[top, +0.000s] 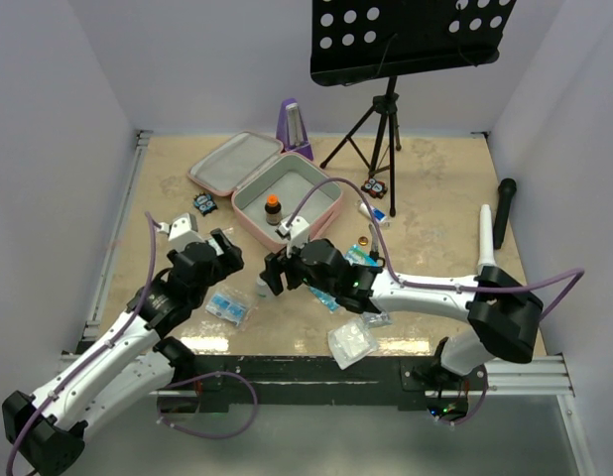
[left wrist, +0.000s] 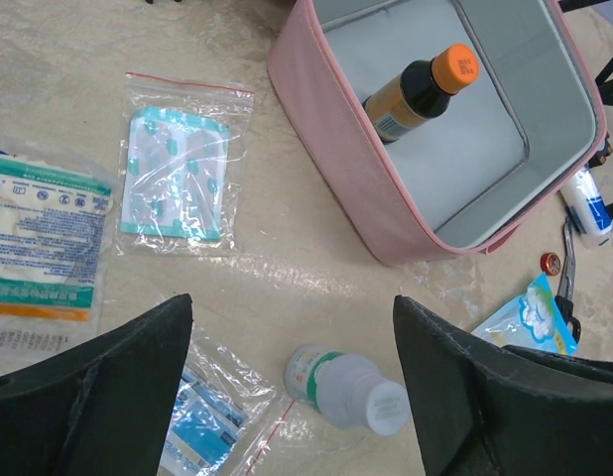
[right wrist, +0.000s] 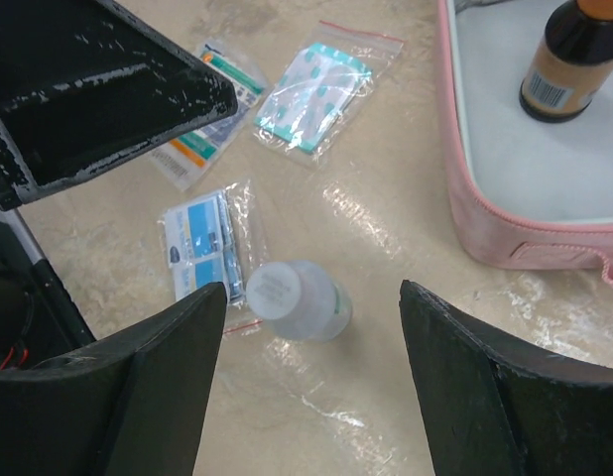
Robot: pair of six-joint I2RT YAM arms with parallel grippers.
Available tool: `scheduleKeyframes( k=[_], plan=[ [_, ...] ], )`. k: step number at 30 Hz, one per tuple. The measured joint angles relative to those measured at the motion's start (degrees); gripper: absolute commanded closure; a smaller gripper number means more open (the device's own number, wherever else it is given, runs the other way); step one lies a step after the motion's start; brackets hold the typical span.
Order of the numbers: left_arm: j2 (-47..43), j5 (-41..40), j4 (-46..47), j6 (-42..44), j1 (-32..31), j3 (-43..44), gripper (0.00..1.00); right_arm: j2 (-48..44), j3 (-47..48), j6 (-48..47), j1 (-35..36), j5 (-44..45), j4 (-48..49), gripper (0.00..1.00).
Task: Organize the medicine kit
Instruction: Pick up the pill bottle at the center of the board.
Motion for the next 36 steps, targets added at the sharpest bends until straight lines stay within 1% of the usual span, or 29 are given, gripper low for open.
scheduleKeyframes(
  k=[4, 7, 13, 16, 19, 23, 25, 29, 32, 33, 35, 36],
  plan=[
    [-1.29, -0.02, -0.52, -1.86, 0.0, -0.72, 0.13, 0.48, -0.44, 1.14, 1.68, 1.36, 1.11, 0.27],
    [-1.73, -0.04, -0.63, -2.45, 0.0, -0.72, 0.16, 1.99, -0.44, 1.73, 2.62, 1.62, 2.75, 0.28],
    [-2.38, -0.11, -1.79, -2.73, 0.0, -0.72, 0.17, 7.54, 0.42, 2.27, 3.98, 1.62, 3.26, 0.31],
    [-3.65, -0.33, -2.23, -2.75, 0.0, -0.72, 0.18, 9.99, 1.11, 2.54, 4.33, 2.36, 3.02, 0.36],
    [-3.89, -0.46, -2.23, -2.8, 0.0, -0.79, 0.18, 10.4, 1.29, 2.71, 4.37, 3.34, 2.86, 0.41],
    [-3.72, -0.46, -2.23, -2.8, 0.0, -0.81, 0.18, 12.11, 3.04, 2.86, 4.37, 4.42, 2.91, 0.5],
    [-3.61, -0.46, -2.23, -2.8, 0.0, -0.81, 0.18, 12.79, 3.28, 3.04, 4.37, 4.42, 2.99, 0.58],
    [-3.58, -0.46, -2.23, -2.8, 0.0, -0.81, 0.18, 13.09, 3.85, 3.02, 4.35, 4.94, 3.85, 0.77],
    [-3.61, -0.46, -2.23, -2.8, 0.0, -0.83, 0.18, 13.03, 3.91, 3.43, 4.37, 5.64, 3.54, 0.87],
    [-3.63, -0.46, -2.23, -2.8, 0.0, -0.85, 0.18, 12.79, 3.91, 3.45, 4.37, 5.97, 3.21, 0.89],
    [-3.63, -0.46, -2.21, -2.8, 0.0, -0.94, 0.18, 11.32, 3.91, 3.41, 4.42, 6.54, 0.48, 1.0],
    [-3.63, -0.46, -2.21, -2.8, 0.0, -1.07, 0.18, 10.08, 3.89, 3.37, 4.44, 7.06, -1.18, 1.0]
  ],
)
